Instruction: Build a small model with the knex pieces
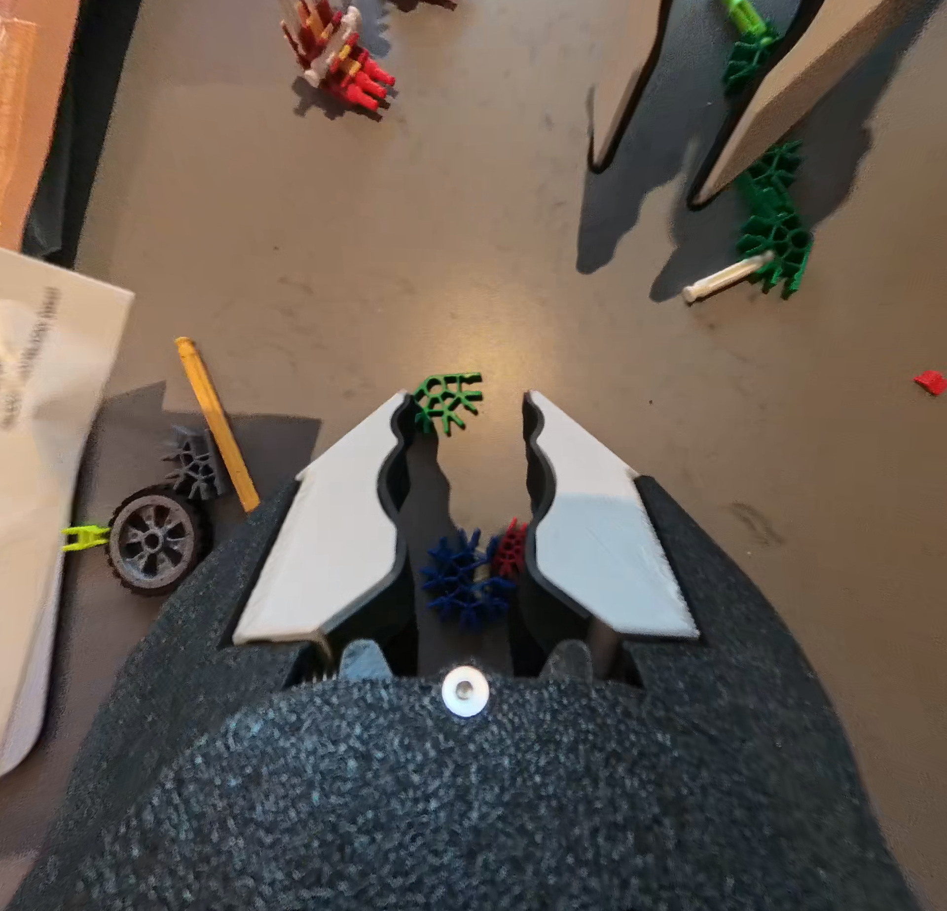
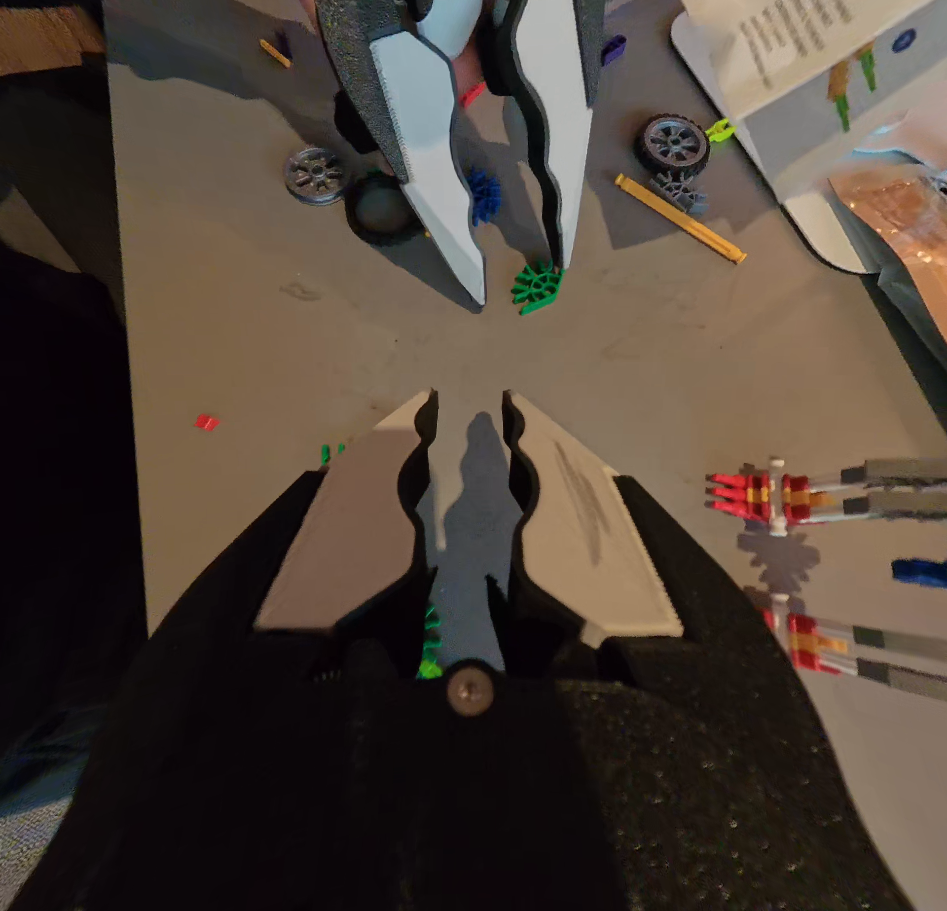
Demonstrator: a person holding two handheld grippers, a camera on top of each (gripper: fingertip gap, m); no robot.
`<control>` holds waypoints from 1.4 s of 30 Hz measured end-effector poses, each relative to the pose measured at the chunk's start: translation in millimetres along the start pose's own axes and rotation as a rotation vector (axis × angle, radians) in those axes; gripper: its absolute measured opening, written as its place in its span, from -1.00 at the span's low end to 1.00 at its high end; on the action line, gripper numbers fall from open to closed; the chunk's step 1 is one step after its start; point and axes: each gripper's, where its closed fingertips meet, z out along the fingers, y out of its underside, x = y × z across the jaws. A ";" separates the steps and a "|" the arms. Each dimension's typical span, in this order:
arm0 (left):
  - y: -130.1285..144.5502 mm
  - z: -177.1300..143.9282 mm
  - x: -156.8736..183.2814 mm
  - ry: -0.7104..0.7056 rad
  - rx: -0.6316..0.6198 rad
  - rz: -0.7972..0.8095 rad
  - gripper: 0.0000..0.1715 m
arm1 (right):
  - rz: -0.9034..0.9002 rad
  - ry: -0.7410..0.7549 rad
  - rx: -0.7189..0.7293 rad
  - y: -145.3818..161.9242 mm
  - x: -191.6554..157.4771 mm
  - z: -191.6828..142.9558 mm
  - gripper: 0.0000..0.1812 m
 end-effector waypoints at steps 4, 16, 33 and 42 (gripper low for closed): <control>1.3 -4.9 -15.1 -0.035 0.031 -0.012 -0.39 | -0.011 -0.006 -0.015 -7.0 7.7 10.4 -0.73; 7.2 4.3 -5.8 0.094 0.038 -0.013 -0.67 | -0.004 -0.029 -0.027 -9.0 12.2 24.0 -0.73; -10.9 3.4 7.3 0.047 0.085 0.074 -0.68 | 0.027 -0.044 -0.106 0.3 23.1 38.6 -0.72; -34.0 1.8 62.6 0.098 0.104 0.090 -0.68 | 0.069 -0.008 -0.068 14.7 18.3 7.0 -0.72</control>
